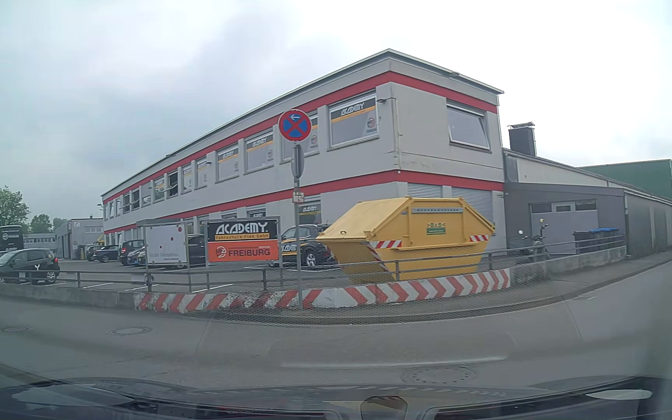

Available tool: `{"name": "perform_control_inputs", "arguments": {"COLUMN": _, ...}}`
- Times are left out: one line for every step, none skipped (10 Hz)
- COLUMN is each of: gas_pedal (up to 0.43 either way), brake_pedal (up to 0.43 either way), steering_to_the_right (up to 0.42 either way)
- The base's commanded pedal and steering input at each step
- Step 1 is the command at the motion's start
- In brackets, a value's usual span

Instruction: Follow the waypoints while adhering to traffic rules and regulations

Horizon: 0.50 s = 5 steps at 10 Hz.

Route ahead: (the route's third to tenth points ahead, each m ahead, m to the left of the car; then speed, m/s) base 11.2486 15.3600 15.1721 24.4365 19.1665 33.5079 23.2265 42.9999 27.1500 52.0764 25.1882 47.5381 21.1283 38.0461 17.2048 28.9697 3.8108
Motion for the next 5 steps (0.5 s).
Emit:
{"name": "perform_control_inputs", "arguments": {"gas_pedal": 0.11, "brake_pedal": 0.0, "steering_to_the_right": -0.452}}
{"name": "perform_control_inputs", "arguments": {"gas_pedal": 0.11, "brake_pedal": 0.0, "steering_to_the_right": -0.477}}
{"name": "perform_control_inputs", "arguments": {"gas_pedal": 0.11, "brake_pedal": 0.0, "steering_to_the_right": -0.495}}
{"name": "perform_control_inputs", "arguments": {"gas_pedal": 0.138, "brake_pedal": 0.0, "steering_to_the_right": -0.506}}
{"name": "perform_control_inputs", "arguments": {"gas_pedal": 0.157, "brake_pedal": 0.0, "steering_to_the_right": -0.512}}
